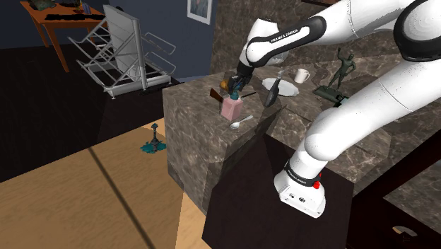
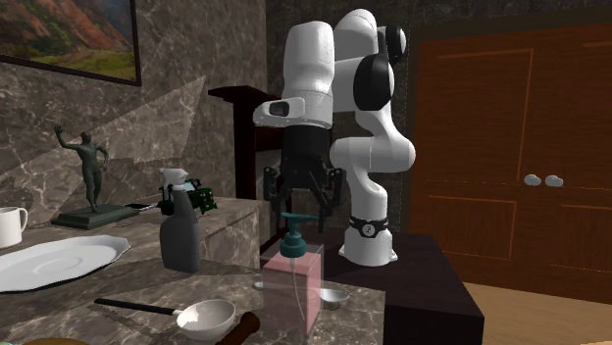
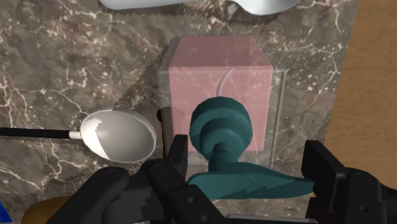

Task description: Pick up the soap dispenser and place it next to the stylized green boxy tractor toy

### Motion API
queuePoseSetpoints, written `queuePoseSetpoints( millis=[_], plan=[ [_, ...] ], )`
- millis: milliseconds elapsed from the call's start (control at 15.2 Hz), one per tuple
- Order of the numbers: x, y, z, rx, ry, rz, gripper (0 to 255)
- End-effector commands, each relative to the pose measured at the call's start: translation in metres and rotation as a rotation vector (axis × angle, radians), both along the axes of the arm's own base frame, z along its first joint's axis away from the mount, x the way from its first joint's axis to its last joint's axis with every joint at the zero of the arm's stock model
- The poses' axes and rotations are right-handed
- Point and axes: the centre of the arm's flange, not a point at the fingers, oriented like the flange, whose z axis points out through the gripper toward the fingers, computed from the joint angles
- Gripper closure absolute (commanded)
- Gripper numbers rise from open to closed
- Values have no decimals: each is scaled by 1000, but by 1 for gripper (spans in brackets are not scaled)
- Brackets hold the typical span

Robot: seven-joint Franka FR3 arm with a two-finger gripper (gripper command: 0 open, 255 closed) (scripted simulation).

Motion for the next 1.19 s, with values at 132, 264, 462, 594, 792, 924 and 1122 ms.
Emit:
queuePoseSetpoints(
  millis=[132, 264, 462, 594, 792, 924, 1122],
  plan=[
    [0, 0, 0, 0, 1, 0, 255],
    [0, 0, 0, 0, 1, 0, 255],
    [0, 0, 5, 0, 1, 0, 255],
    [0, 0, 16, 0, 1, 0, 255],
    [0, 0, 31, 0, 1, 0, 255],
    [0, 0, 42, 0, 1, 0, 255],
    [0, 0, 58, 0, 1, 0, 255]
  ],
)
